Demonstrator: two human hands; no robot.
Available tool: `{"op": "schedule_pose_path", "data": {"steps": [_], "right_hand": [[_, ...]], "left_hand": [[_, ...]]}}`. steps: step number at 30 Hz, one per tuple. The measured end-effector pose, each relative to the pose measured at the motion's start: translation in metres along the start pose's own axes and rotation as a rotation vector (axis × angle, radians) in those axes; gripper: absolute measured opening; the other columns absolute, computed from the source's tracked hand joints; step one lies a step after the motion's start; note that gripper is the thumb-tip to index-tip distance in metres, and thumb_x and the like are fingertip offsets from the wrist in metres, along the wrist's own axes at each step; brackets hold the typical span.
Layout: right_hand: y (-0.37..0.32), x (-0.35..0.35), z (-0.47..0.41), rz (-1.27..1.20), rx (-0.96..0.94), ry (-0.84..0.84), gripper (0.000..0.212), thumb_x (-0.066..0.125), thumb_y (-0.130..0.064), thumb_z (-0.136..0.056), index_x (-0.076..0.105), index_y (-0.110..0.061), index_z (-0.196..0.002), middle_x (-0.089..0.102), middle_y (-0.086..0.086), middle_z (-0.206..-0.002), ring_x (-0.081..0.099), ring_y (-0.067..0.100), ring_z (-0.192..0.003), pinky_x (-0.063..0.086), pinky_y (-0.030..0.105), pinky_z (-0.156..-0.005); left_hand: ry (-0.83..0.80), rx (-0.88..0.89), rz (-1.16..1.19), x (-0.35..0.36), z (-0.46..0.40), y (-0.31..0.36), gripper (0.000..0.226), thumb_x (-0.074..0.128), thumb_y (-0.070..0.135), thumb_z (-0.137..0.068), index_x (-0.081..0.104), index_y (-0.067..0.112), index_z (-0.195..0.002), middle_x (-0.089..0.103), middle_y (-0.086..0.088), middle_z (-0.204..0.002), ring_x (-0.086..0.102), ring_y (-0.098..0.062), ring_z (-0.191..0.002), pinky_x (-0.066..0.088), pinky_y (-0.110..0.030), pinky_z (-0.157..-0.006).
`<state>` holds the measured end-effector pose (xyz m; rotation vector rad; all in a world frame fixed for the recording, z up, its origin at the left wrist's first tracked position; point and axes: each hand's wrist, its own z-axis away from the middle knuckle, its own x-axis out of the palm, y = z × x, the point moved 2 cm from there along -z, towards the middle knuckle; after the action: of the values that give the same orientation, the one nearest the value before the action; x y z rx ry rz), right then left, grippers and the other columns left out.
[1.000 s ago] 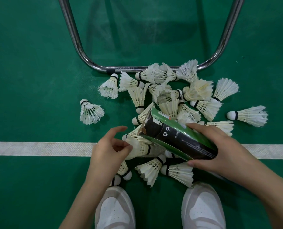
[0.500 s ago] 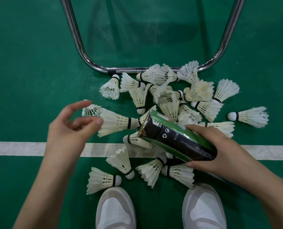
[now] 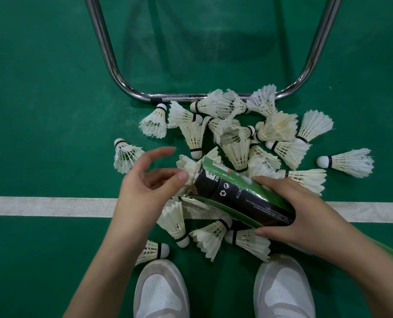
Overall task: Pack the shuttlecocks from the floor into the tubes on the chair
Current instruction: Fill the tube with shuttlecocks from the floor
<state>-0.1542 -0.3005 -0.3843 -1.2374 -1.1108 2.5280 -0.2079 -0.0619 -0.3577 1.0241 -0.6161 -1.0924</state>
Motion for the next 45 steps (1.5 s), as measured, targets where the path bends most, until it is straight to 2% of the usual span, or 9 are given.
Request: {"op": "schedule_pose_path", "data": {"steps": [3, 10, 13, 16, 20, 25, 31, 36, 45], "right_hand": [[0.0, -0.002, 0.001, 0.016, 0.006, -0.007, 0.077, 0.076, -0.05, -0.061, 0.019, -0.073, -0.109, 0.036, -0.034, -0.111, 0.042, -0.013, -0.103, 0.044, 0.018, -0.082], [-0.001, -0.001, -0.001, 0.019, -0.005, -0.007, 0.078, 0.075, -0.051, -0.061, 0.019, -0.074, -0.11, 0.037, -0.034, -0.111, 0.045, -0.006, -0.103, 0.046, 0.022, -0.085], [0.0, -0.001, 0.0, 0.014, -0.014, -0.003, 0.077, 0.076, -0.051, -0.06, 0.021, -0.073, -0.111, 0.037, -0.034, -0.111, 0.041, -0.014, -0.104, 0.043, 0.016, -0.082], [0.0, -0.002, 0.001, -0.004, -0.02, 0.005, 0.077, 0.076, -0.05, -0.059, 0.023, -0.072, -0.109, 0.037, -0.036, -0.11, 0.039, -0.017, -0.105, 0.04, 0.009, -0.08], [-0.002, -0.003, 0.001, 0.011, -0.025, -0.022, 0.077, 0.076, -0.05, -0.059, 0.024, -0.07, -0.111, 0.038, -0.034, -0.112, 0.039, -0.014, -0.106, 0.043, 0.015, -0.082], [-0.006, -0.003, 0.002, -0.009, -0.04, -0.036, 0.079, 0.078, -0.049, -0.057, 0.025, -0.073, -0.111, 0.039, -0.036, -0.11, 0.043, -0.012, -0.105, 0.045, 0.021, -0.085], [-0.008, 0.001, 0.0, 0.0, -0.044, -0.043, 0.079, 0.076, -0.051, -0.058, 0.025, -0.07, -0.116, 0.039, -0.034, -0.112, 0.046, -0.007, -0.103, 0.047, 0.028, -0.086], [-0.007, 0.003, -0.003, 0.006, -0.038, -0.031, 0.079, 0.073, -0.054, -0.059, 0.021, -0.073, -0.115, 0.037, -0.035, -0.112, 0.043, -0.009, -0.104, 0.046, 0.028, -0.088], [-0.005, 0.004, -0.001, 0.015, -0.029, -0.036, 0.08, 0.073, -0.054, -0.059, 0.022, -0.07, -0.118, 0.036, -0.036, -0.111, 0.042, -0.01, -0.103, 0.046, 0.027, -0.086]], "left_hand": [[-0.04, -0.015, 0.004, 0.002, -0.002, -0.004, 0.04, 0.067, 0.022, -0.074, 0.057, 0.032, -0.111, 0.074, 0.007, -0.08, 0.067, 0.002, -0.076, 0.045, -0.003, -0.064], [-0.136, 0.01, -0.059, 0.011, 0.0, -0.013, 0.029, 0.056, 0.012, -0.09, 0.057, 0.031, -0.112, 0.068, -0.004, -0.072, 0.059, -0.009, -0.075, 0.047, -0.012, -0.073], [-0.162, 0.016, -0.089, 0.011, 0.002, -0.012, 0.025, 0.053, 0.024, -0.09, 0.058, 0.038, -0.111, 0.064, -0.027, -0.084, 0.057, -0.019, -0.078, 0.043, -0.022, -0.077], [-0.167, 0.027, -0.106, 0.014, 0.004, -0.008, 0.028, 0.055, 0.037, -0.082, 0.056, 0.04, -0.111, 0.072, -0.009, -0.084, 0.065, -0.007, -0.083, 0.046, -0.008, -0.073], [-0.259, 0.031, -0.172, 0.021, 0.007, -0.007, 0.053, 0.07, 0.036, -0.067, 0.049, 0.044, -0.115, 0.075, 0.004, -0.086, 0.069, -0.011, -0.084, 0.053, -0.019, -0.078], [-0.273, 0.061, -0.227, 0.025, 0.009, -0.01, 0.068, 0.081, 0.013, -0.066, 0.05, 0.047, -0.117, 0.073, 0.005, -0.093, 0.07, -0.009, -0.082, 0.055, -0.02, -0.075], [-0.287, 0.098, -0.263, 0.028, 0.007, -0.013, 0.079, 0.082, 0.012, -0.066, 0.045, 0.05, -0.125, 0.062, 0.012, -0.114, 0.068, -0.006, -0.091, 0.053, -0.019, -0.082], [-0.222, 0.085, -0.235, 0.028, 0.005, -0.012, 0.079, 0.082, 0.009, -0.065, 0.046, 0.048, -0.123, 0.064, 0.009, -0.101, 0.066, 0.003, -0.081, 0.049, -0.008, -0.067], [-0.188, 0.067, -0.217, 0.028, 0.007, -0.013, 0.083, 0.083, 0.004, -0.061, 0.046, 0.053, -0.118, 0.069, 0.01, -0.084, 0.067, 0.002, -0.076, 0.049, -0.008, -0.064]]}}
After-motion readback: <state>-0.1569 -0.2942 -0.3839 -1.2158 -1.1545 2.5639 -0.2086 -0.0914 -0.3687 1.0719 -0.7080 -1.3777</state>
